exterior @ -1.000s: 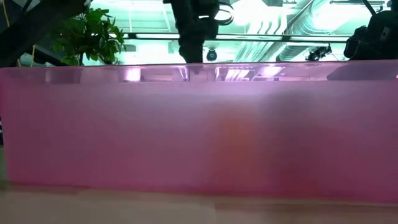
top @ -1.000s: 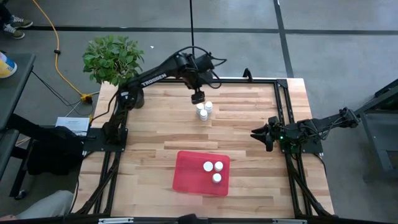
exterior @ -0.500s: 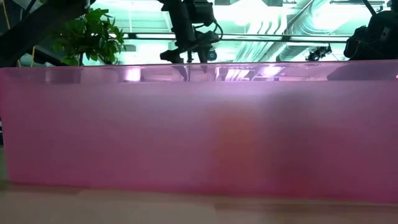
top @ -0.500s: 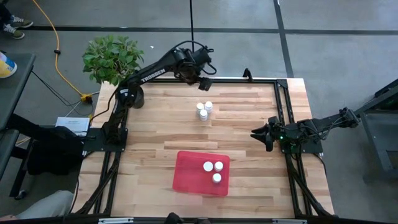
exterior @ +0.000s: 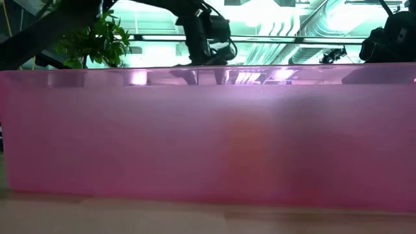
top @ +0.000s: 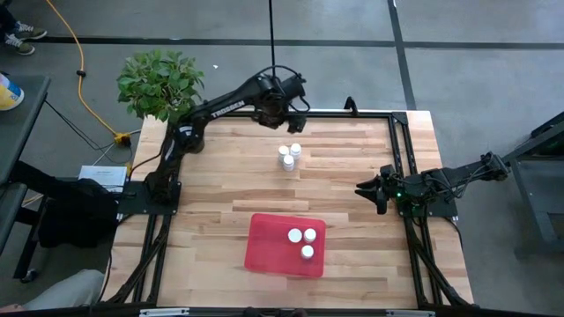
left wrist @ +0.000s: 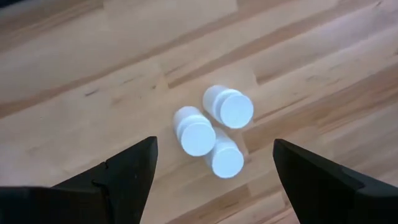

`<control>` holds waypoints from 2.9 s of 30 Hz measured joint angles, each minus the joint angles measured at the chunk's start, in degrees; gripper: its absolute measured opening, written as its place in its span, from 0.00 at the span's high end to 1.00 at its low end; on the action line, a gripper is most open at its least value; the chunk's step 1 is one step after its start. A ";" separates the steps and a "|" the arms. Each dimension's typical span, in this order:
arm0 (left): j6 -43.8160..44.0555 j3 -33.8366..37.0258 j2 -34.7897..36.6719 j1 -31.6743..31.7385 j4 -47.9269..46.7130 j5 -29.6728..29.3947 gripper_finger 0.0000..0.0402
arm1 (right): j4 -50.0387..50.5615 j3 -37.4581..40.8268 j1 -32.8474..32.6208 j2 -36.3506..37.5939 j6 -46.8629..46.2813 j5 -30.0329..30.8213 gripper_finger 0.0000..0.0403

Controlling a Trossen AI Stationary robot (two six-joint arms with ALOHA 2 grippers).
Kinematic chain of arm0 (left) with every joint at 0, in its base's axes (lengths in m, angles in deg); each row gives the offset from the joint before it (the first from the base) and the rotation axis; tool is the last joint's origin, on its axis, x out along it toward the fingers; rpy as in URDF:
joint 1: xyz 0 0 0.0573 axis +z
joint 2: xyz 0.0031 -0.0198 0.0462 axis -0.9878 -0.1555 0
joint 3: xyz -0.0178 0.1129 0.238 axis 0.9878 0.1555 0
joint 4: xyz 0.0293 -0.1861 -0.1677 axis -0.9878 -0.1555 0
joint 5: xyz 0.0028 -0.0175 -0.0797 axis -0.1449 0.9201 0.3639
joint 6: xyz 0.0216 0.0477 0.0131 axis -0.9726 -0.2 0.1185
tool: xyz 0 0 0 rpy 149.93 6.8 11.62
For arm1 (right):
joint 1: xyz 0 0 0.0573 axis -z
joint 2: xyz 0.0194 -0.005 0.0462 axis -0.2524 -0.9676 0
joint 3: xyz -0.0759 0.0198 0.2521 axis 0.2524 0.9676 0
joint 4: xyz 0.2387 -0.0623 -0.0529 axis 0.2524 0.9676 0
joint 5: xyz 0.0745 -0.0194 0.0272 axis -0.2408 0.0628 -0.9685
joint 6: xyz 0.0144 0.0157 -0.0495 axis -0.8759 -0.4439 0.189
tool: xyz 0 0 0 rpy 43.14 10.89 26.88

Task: Pick and place pill bottles into a basket
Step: Put the white pill bottle into the red bin

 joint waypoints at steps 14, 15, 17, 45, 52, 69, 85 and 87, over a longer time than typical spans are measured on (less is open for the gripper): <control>0.12 0.01 -3.52 -1.57 -0.61 0.41 0.12 | 0.00 0.00 0.00 -0.02 -0.15 -0.13 0.65; 0.15 0.02 -3.55 -1.60 -0.40 0.40 0.12 | 0.00 0.00 0.00 -0.06 -0.12 -0.11 0.65; 0.71 0.00 -3.55 -1.63 -0.05 0.36 0.12 | 0.00 0.00 0.00 -0.02 0.13 -0.07 0.65; 0.53 4.53 -7.77 -3.05 -1.01 0.10 0.12 | -0.02 0.00 0.00 -0.04 0.03 0.00 0.65; -0.03 7.65 -7.81 -3.04 0.78 -0.02 0.12 | -0.02 0.00 0.00 -0.04 0.12 0.00 0.65; -1.72 7.93 -7.79 -3.02 3.79 -1.12 0.12 | -0.01 0.00 0.00 -0.04 0.31 0.00 0.65; -2.91 7.93 -7.79 -3.02 3.94 1.04 0.34 | 0.00 0.00 0.00 -0.04 0.33 0.00 0.65; -2.90 7.93 -7.79 -3.07 3.94 1.59 0.37 | -0.01 0.00 0.00 -0.04 0.33 0.00 0.65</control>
